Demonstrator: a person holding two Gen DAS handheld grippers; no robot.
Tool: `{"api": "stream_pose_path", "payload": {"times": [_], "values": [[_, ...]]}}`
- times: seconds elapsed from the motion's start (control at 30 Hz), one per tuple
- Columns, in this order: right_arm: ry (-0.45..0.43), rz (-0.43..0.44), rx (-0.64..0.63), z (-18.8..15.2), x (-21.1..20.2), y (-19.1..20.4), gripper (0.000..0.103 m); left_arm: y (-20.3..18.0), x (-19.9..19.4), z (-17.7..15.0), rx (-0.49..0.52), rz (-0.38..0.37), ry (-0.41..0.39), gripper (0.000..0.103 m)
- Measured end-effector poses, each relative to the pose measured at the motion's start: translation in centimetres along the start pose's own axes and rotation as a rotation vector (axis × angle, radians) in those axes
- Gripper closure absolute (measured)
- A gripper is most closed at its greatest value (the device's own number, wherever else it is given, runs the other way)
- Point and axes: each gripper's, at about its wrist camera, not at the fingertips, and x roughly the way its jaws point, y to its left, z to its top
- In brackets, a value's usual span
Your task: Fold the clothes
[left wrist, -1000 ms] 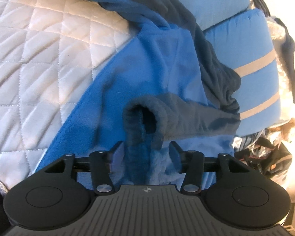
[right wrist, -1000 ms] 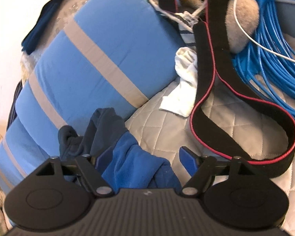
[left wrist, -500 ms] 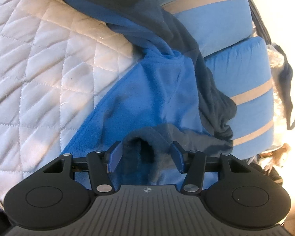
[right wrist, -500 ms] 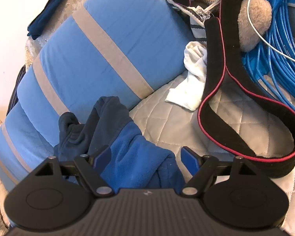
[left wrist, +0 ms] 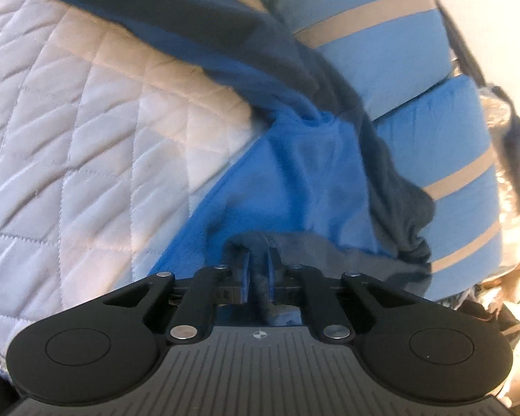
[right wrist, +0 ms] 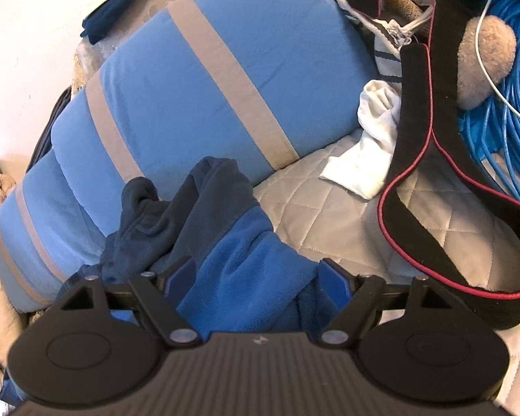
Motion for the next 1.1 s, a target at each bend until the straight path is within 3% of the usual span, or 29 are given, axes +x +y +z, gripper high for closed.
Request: {"api": "stream_pose_path", "payload": {"times": [0.03,0.1,0.17,0.33,0.67,0.83,0.93,1.0,1.1], "values": [[0.002,-0.001,-0.003,0.0,0.0,0.0,0.017,0.1,0.1,0.1,-0.014,0.007,0.007,0.088],[0.004,-0.003,-0.007,0.0,0.0,0.1,0.017,0.5,0.1,0.3,-0.045,0.014,0.020,0.060],[0.006,-0.004,-0.002,0.0,0.1,0.0,0.017,1.1,0.1,0.6,-0.086,-0.004,0.035,0.054],[0.015,-0.006,0.010,0.0,0.2,-0.2,0.017,1.6,0.6,0.4,-0.132,-0.032,0.069,0.053],[0.032,0.002,0.000,-0.2,0.4,0.0,0.017,3.6,1.8,0.1,-0.317,-0.149,0.063,0.055],[0.042,0.001,0.003,-0.2,0.5,0.0,0.017,3.2,2.3,-0.3,-0.311,-0.193,0.077,0.060],[0.049,0.000,0.002,-0.2,0.6,0.0,0.017,3.0,2.6,-0.5,-0.305,-0.182,0.077,0.071],[0.052,0.000,-0.001,-0.2,0.7,0.0,0.017,2.7,2.7,-0.5,-0.285,-0.181,0.077,0.090],[0.058,0.000,-0.004,-0.2,0.7,0.1,0.017,1.3,1.8,-0.1,-0.189,-0.189,0.038,0.094]]}}
